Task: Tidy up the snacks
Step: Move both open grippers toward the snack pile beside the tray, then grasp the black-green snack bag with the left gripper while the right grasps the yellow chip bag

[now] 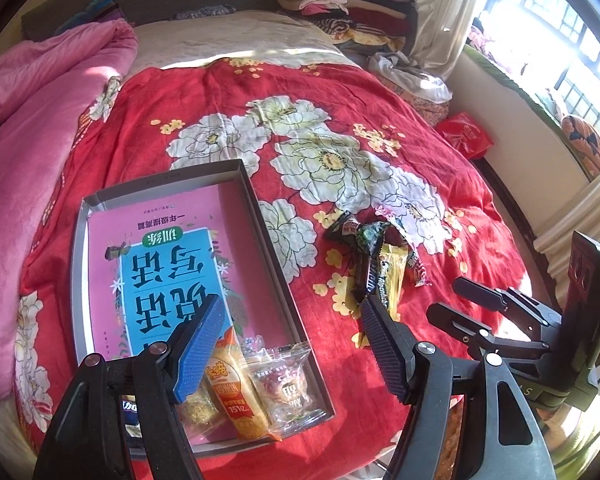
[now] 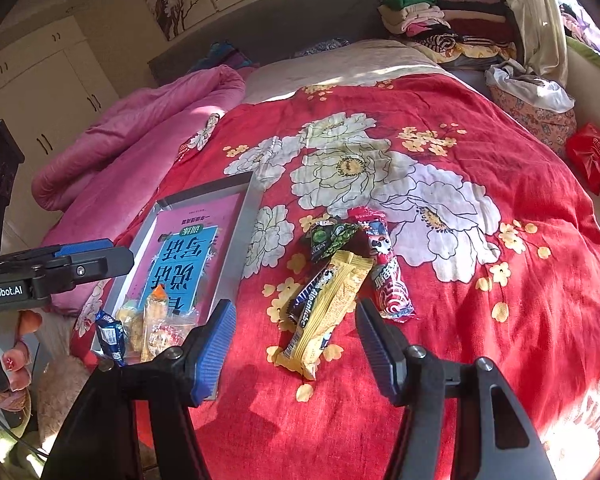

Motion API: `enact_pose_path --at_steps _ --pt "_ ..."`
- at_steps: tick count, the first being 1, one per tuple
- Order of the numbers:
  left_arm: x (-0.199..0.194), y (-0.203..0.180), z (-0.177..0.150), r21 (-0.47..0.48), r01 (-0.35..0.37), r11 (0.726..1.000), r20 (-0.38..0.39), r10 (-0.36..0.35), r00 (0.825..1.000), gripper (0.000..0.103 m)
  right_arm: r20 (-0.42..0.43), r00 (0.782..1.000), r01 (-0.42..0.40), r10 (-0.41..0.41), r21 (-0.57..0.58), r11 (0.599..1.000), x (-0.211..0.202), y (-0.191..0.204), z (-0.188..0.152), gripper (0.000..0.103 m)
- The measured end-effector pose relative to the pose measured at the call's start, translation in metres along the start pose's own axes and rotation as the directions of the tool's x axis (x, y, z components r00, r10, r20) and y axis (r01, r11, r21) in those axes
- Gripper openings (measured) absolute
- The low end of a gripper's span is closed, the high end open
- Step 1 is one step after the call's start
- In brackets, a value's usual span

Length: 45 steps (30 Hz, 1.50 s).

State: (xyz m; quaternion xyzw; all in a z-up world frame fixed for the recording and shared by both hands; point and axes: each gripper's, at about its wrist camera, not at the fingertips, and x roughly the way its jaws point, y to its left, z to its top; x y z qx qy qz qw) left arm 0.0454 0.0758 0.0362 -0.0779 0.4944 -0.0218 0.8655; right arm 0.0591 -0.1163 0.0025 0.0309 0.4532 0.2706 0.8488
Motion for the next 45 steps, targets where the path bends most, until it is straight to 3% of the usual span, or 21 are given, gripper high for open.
enact_pose_path --at_steps 14,22,29,39,45 --pt "0.033 -0.016 0.017 -0.004 0.042 0.999 -0.061 -0.042 0.997 0.073 -0.107 0.994 -0.001 -0.003 -0.034 0.999 0.035 -0.002 -0.020 0.061" --pt "0.072 -0.020 0.029 -0.096 0.122 0.988 -0.146 -0.136 0.980 0.073 -0.161 0.987 -0.003 -0.001 -0.028 1.000 0.063 -0.007 -0.026 0.049" --pt "0.110 -0.023 0.045 -0.225 0.184 0.957 -0.201 -0.230 0.952 0.073 -0.170 0.985 0.013 -0.023 -0.063 0.998 0.077 -0.009 -0.028 0.036" --pt "0.170 -0.018 0.062 -0.420 0.170 0.891 -0.261 -0.299 0.918 0.072 -0.145 0.987 0.056 -0.070 -0.094 0.994 0.070 -0.018 -0.029 0.031" --pt "0.191 -0.023 0.061 -0.468 0.171 0.867 -0.282 -0.331 0.901 0.059 -0.143 0.988 0.051 -0.064 -0.097 0.994 0.071 -0.018 -0.029 0.031"
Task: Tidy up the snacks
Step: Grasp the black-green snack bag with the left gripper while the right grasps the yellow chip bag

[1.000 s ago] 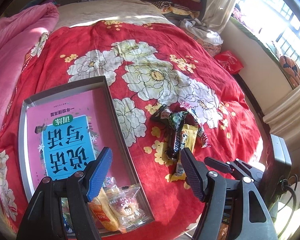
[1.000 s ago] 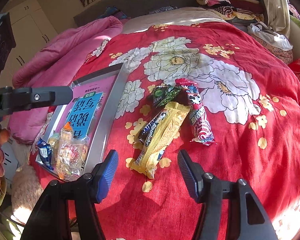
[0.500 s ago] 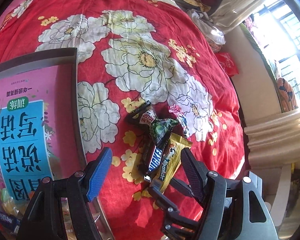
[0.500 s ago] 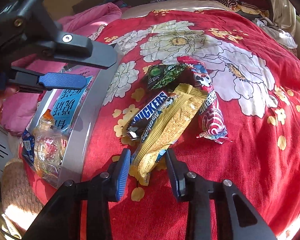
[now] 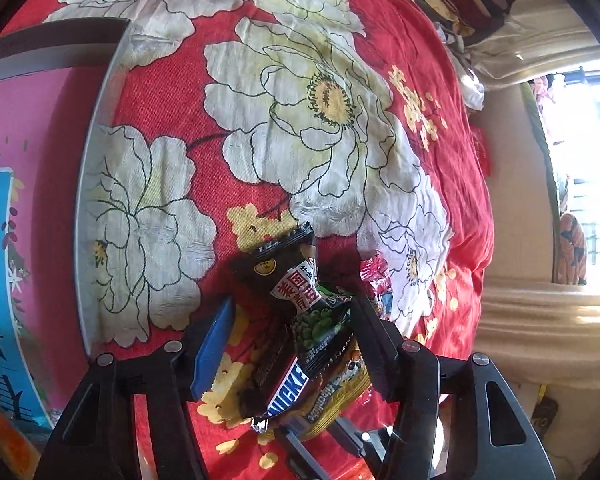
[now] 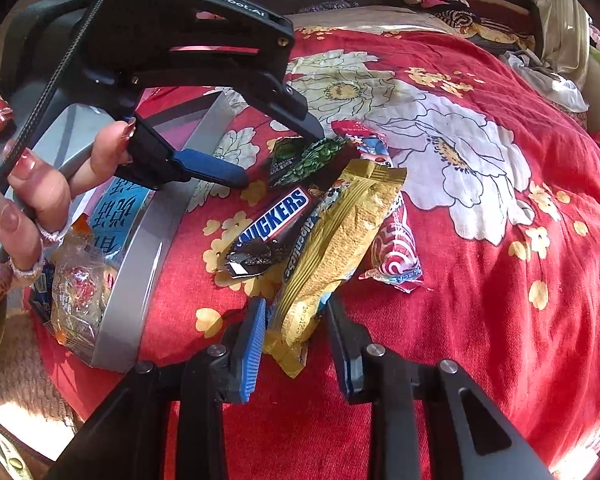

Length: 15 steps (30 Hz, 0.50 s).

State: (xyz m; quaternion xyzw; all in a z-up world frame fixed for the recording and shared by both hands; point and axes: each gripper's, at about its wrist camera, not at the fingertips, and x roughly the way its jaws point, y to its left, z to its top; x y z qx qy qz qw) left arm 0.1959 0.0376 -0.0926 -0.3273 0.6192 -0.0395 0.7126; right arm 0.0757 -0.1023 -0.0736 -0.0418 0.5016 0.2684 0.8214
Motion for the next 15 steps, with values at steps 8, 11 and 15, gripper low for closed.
enact_pose_path --at_steps 8,11,15 --pt "0.017 -0.008 0.006 -0.031 0.038 0.999 -0.016 -0.039 0.999 0.041 -0.003 1.000 -0.008 0.008 0.000 1.000 0.007 0.001 0.001 0.031" --pt "0.020 -0.004 0.010 -0.048 0.067 0.997 -0.010 -0.068 0.998 0.033 -0.007 1.000 -0.014 0.014 -0.001 1.000 0.011 0.001 0.003 0.031" --pt "0.015 -0.002 0.006 -0.017 0.081 0.997 0.006 -0.081 0.997 0.032 -0.008 0.998 -0.062 0.062 0.031 0.998 0.013 -0.007 0.003 0.029"
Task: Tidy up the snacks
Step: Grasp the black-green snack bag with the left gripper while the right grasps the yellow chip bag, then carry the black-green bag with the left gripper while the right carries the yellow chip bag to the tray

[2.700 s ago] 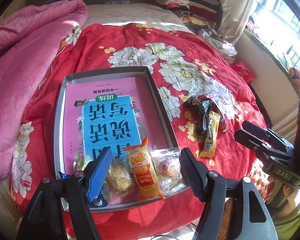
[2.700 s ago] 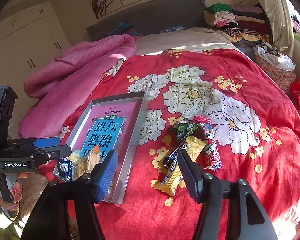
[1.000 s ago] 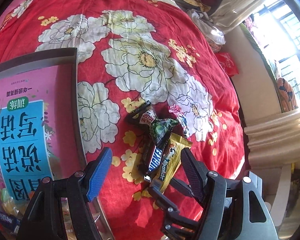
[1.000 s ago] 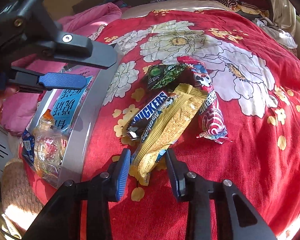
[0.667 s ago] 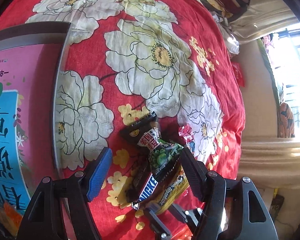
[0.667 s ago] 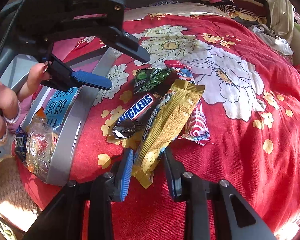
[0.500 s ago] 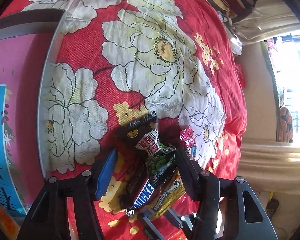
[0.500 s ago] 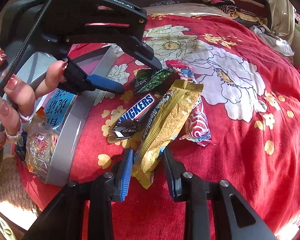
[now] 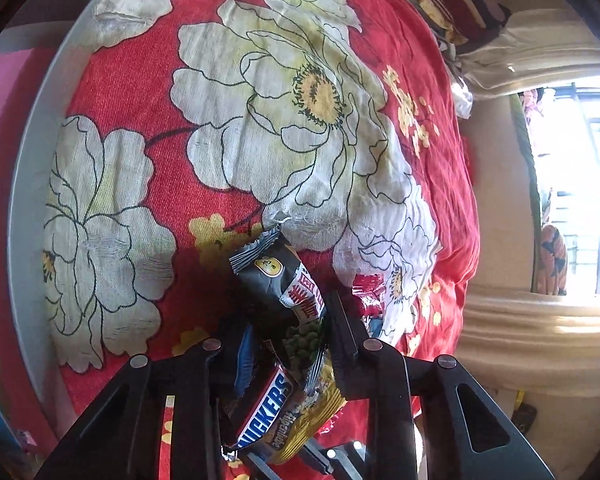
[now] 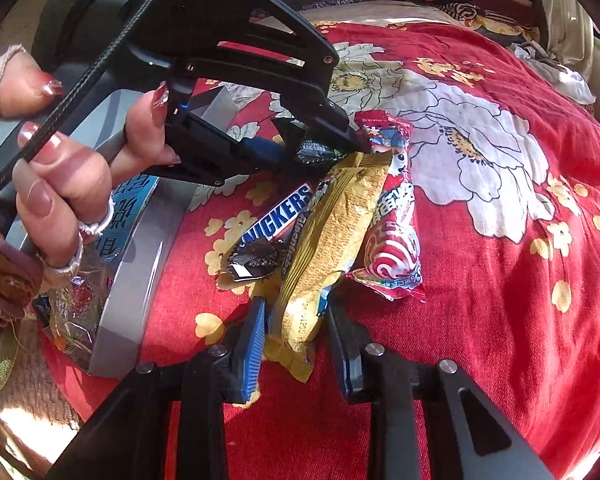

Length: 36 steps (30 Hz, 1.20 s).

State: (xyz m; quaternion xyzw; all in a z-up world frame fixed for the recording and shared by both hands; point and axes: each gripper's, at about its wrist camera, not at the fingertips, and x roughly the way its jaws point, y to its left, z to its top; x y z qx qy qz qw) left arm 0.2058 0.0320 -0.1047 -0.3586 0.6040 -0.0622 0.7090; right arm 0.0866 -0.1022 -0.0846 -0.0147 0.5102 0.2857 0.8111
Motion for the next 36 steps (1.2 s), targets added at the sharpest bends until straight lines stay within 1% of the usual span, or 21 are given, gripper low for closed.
enact_pose_path --at_steps 7,10,12,15,19,22,24,29,32,36 --pt "-0.041 0.001 -0.018 0.093 -0.009 0.996 0.062 0.003 0.998 0.032 0.018 0.999 -0.049 0.049 0.026 0.998 -0.013 -0.003 -0.001 0.027" --pt "-0.063 0.008 -0.030 0.121 -0.018 0.993 0.087 0.008 0.996 0.032 0.029 0.997 -0.069 0.068 0.031 0.997 -0.020 0.000 -0.001 0.027" --pt "-0.080 0.014 -0.041 0.149 -0.037 0.988 0.109 0.021 0.994 0.032 0.041 0.996 -0.076 0.075 0.019 0.997 -0.026 0.004 0.001 0.027" --pt "-0.107 0.027 -0.056 0.158 -0.048 0.986 0.148 0.024 0.989 0.032 0.057 0.995 -0.087 0.086 0.001 0.996 -0.036 0.015 0.002 0.027" --pt "-0.146 0.043 -0.074 0.177 -0.095 0.980 0.216 0.056 0.975 0.032 0.072 0.992 -0.104 0.105 -0.020 0.994 -0.045 0.028 0.003 0.027" --pt "-0.172 0.056 -0.088 0.190 -0.157 0.969 0.268 0.103 0.958 0.032 0.082 0.990 -0.113 0.115 -0.039 0.993 -0.051 0.038 0.007 0.027" --pt "-0.187 0.070 -0.097 0.189 -0.195 0.962 0.295 0.134 0.946 0.032 0.091 0.988 -0.122 0.127 -0.052 0.991 -0.056 0.045 0.010 0.027" --pt "-0.209 0.100 -0.114 0.157 -0.251 0.955 0.329 0.189 0.925 0.032 0.102 0.980 -0.159 0.168 -0.094 0.983 -0.063 0.070 0.018 0.026" --pt "-0.215 0.119 -0.121 0.120 -0.255 0.960 0.331 0.203 0.921 0.032 0.090 0.976 -0.184 0.196 -0.132 0.974 -0.061 0.089 0.020 0.026" --pt "-0.220 0.136 -0.131 0.084 -0.256 0.963 0.336 0.214 0.917 0.032 0.042 0.984 -0.164 0.175 -0.193 0.967 -0.044 0.112 0.016 0.025"
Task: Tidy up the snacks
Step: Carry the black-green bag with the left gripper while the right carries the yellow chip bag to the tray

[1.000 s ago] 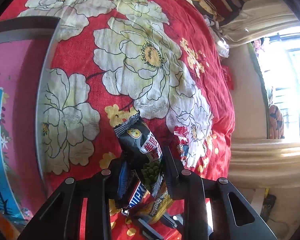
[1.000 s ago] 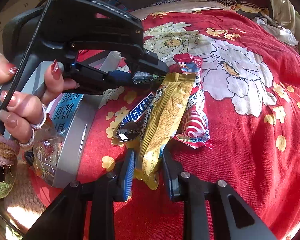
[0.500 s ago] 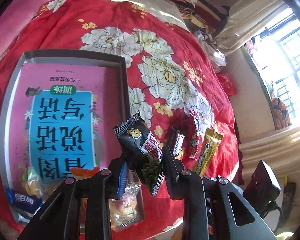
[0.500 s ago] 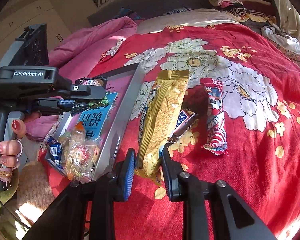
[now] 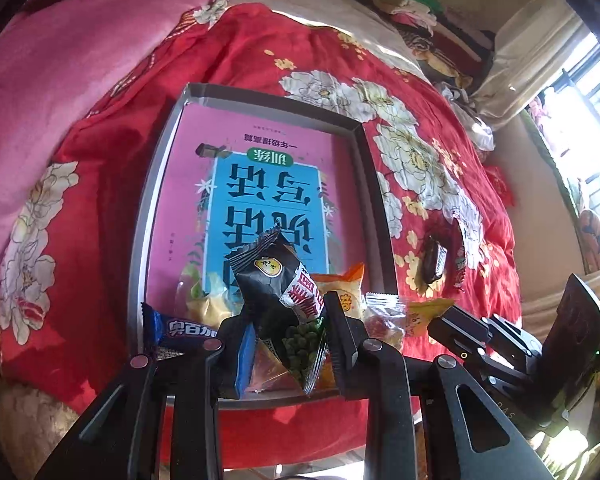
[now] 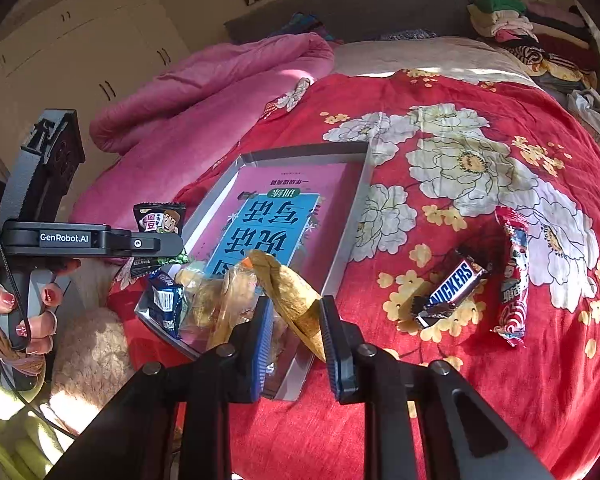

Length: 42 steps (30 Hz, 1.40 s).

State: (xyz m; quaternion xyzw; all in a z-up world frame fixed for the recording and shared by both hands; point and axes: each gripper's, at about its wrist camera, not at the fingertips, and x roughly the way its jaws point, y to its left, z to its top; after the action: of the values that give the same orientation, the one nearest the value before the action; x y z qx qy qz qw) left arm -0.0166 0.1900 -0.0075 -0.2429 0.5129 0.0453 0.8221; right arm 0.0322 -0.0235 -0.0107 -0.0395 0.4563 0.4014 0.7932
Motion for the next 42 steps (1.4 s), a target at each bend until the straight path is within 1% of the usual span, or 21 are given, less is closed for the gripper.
enact_pose_path --at_steps 3,7,9,11,14,17,19,20,21,23,29,31,35,39,42 --pt "-0.003 0.006 -0.004 -0.015 0.010 1.000 0.006 -0.010 1.000 0.032 -0.008 0.999 0.035 -0.035 -0.016 0.999 0.005 0.002 -0.005 0.025" --pt "-0.001 0.006 -0.005 -0.017 0.022 1.000 0.003 -0.022 1.000 0.032 -0.036 0.995 0.091 -0.091 -0.020 0.996 0.007 -0.012 -0.015 0.027" --pt "0.001 0.003 -0.005 -0.013 0.027 1.000 0.000 -0.027 1.000 0.032 -0.065 0.991 0.117 -0.119 -0.035 0.993 0.013 -0.020 -0.020 0.035" --pt "0.002 0.001 -0.005 -0.008 0.033 0.999 -0.004 -0.033 0.999 0.032 -0.083 0.986 0.143 -0.147 -0.052 0.988 0.019 -0.025 -0.024 0.037" --pt "0.003 -0.002 -0.007 0.000 0.038 0.999 -0.008 -0.038 0.999 0.032 -0.098 0.982 0.156 -0.162 -0.070 0.985 0.029 -0.029 -0.026 0.037" --pt "0.003 -0.002 -0.007 -0.002 0.041 0.999 -0.011 -0.041 0.999 0.032 -0.096 0.984 0.142 -0.149 -0.076 0.987 0.038 -0.031 -0.026 0.037" --pt "0.002 -0.002 -0.007 -0.003 0.041 0.999 -0.008 -0.041 0.999 0.032 -0.112 0.984 0.134 -0.142 -0.073 0.988 0.045 -0.032 -0.027 0.037" --pt "0.001 -0.002 -0.007 -0.003 0.041 0.999 -0.008 -0.041 0.999 0.032 -0.122 0.982 0.135 -0.143 -0.070 0.988 0.048 -0.033 -0.027 0.036" --pt "0.001 -0.001 -0.007 -0.004 0.041 0.999 -0.007 -0.041 0.999 0.032 -0.125 0.982 0.134 -0.141 -0.066 0.989 0.049 -0.033 -0.028 0.029" --pt "0.000 0.000 -0.007 -0.008 0.044 0.999 -0.005 -0.044 0.999 0.032 -0.118 0.986 0.113 -0.118 -0.042 0.993 0.044 -0.035 -0.028 0.026" --pt "-0.002 0.004 -0.005 -0.011 0.049 0.999 0.004 -0.049 0.999 0.032 -0.062 0.995 0.083 -0.082 0.005 0.997 0.017 -0.028 -0.013 0.025" --pt "-0.003 0.003 -0.004 -0.002 0.044 0.999 0.009 -0.044 0.999 0.032 -0.036 0.996 0.085 -0.085 -0.002 0.996 0.008 -0.022 -0.004 0.025" --pt "-0.003 0.004 -0.005 0.009 0.039 0.999 0.015 -0.040 0.999 0.032 0.021 0.999 0.046 -0.046 -0.011 0.999 -0.006 -0.007 0.016 0.025" --pt "-0.001 0.006 -0.007 0.014 0.035 0.999 0.009 -0.036 0.999 0.032 0.032 0.999 0.025 -0.023 -0.052 0.998 -0.003 0.010 0.031 0.025" --pt "0.000 0.006 -0.009 0.026 0.026 0.999 0.004 -0.026 1.000 0.032 0.025 0.999 0.022 -0.020 -0.078 0.997 0.010 0.020 0.039 0.025"
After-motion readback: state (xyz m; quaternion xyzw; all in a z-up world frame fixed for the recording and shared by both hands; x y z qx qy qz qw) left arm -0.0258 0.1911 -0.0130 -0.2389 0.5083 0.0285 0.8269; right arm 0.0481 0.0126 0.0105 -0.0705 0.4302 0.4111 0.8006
